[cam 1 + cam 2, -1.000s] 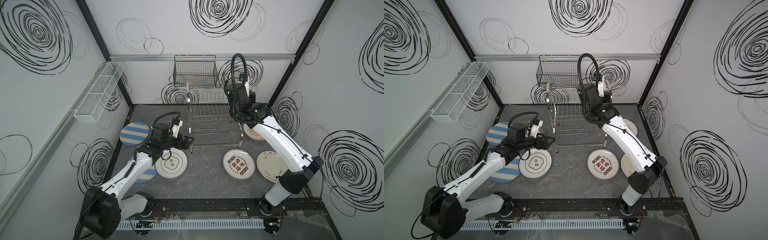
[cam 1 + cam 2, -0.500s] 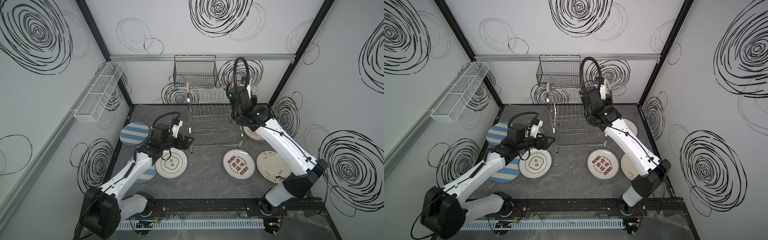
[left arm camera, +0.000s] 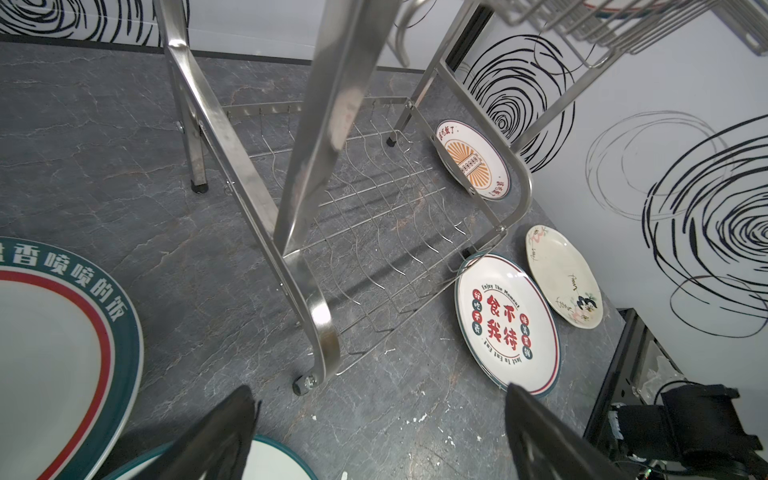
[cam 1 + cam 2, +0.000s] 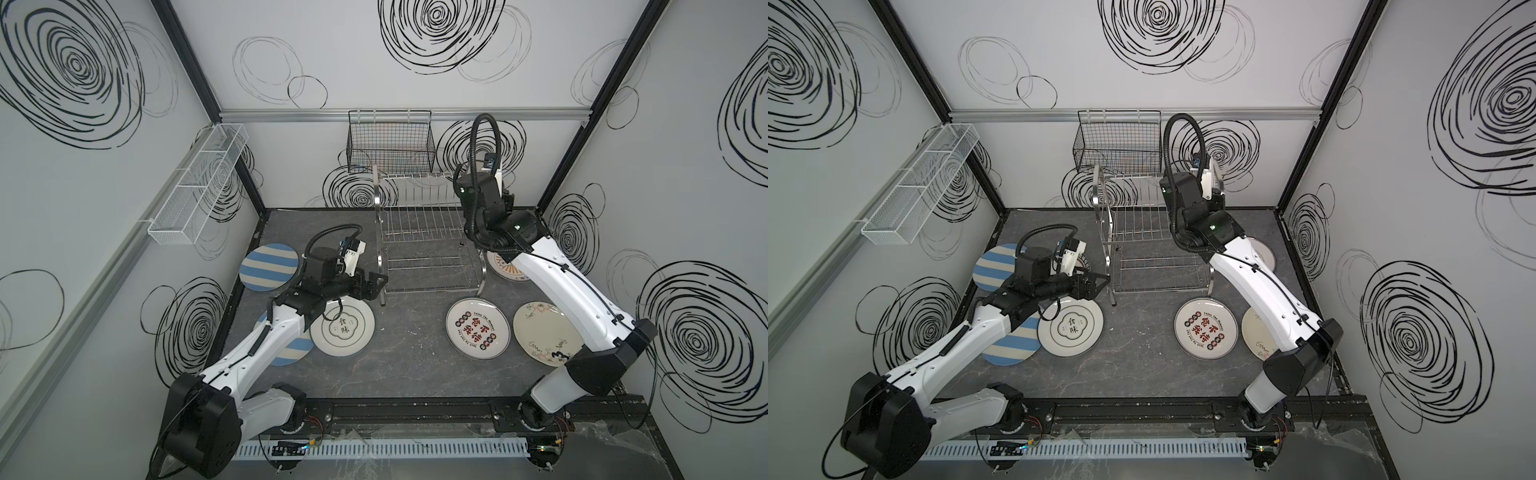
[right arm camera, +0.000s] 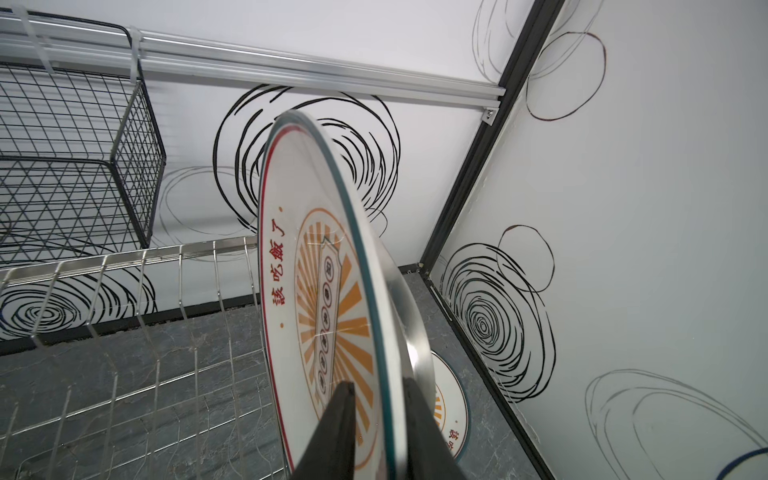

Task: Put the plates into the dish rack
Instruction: 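Carry the plate over the rack and lower it into a slot, then open the right gripper and withdraw it from the standing plate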

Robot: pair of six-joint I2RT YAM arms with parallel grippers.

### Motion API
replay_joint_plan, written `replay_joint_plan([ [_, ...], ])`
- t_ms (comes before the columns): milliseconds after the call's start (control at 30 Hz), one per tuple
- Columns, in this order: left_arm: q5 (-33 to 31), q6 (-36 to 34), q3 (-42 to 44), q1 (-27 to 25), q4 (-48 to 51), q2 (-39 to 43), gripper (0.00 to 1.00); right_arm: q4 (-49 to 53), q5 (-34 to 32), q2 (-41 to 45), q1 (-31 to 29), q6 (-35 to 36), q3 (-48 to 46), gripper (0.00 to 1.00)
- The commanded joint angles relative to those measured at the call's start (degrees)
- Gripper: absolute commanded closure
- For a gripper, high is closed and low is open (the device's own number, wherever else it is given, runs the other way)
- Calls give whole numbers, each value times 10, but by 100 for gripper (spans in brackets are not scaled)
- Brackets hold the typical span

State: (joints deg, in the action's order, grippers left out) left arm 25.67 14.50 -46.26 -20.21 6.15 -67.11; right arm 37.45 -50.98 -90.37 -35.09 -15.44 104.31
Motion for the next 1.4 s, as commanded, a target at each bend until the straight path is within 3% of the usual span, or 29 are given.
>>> replay_joint_plan([
  [0, 6, -6, 6, 0, -19, 12, 4, 13, 1, 11, -1, -10, 19, 75],
  [267, 8, -6, 6, 3, -21, 11, 4, 24, 14, 8, -4, 3, 48, 68],
  [600, 6, -6, 6, 8, -18, 14, 4, 16, 57, 17, -12, 24, 73, 48],
  [1067, -2, -4, 3, 13, -17, 17, 4, 18, 156, 73, 0, 60, 101, 30],
  [1167, -1, 2, 4, 13, -22, 15, 4, 17, 194, 115, 10, 56, 63, 27],
  [1367, 1, 31, 11, 13, -43, 14, 4, 20, 358, 224, 37, 57, -65, 21],
])
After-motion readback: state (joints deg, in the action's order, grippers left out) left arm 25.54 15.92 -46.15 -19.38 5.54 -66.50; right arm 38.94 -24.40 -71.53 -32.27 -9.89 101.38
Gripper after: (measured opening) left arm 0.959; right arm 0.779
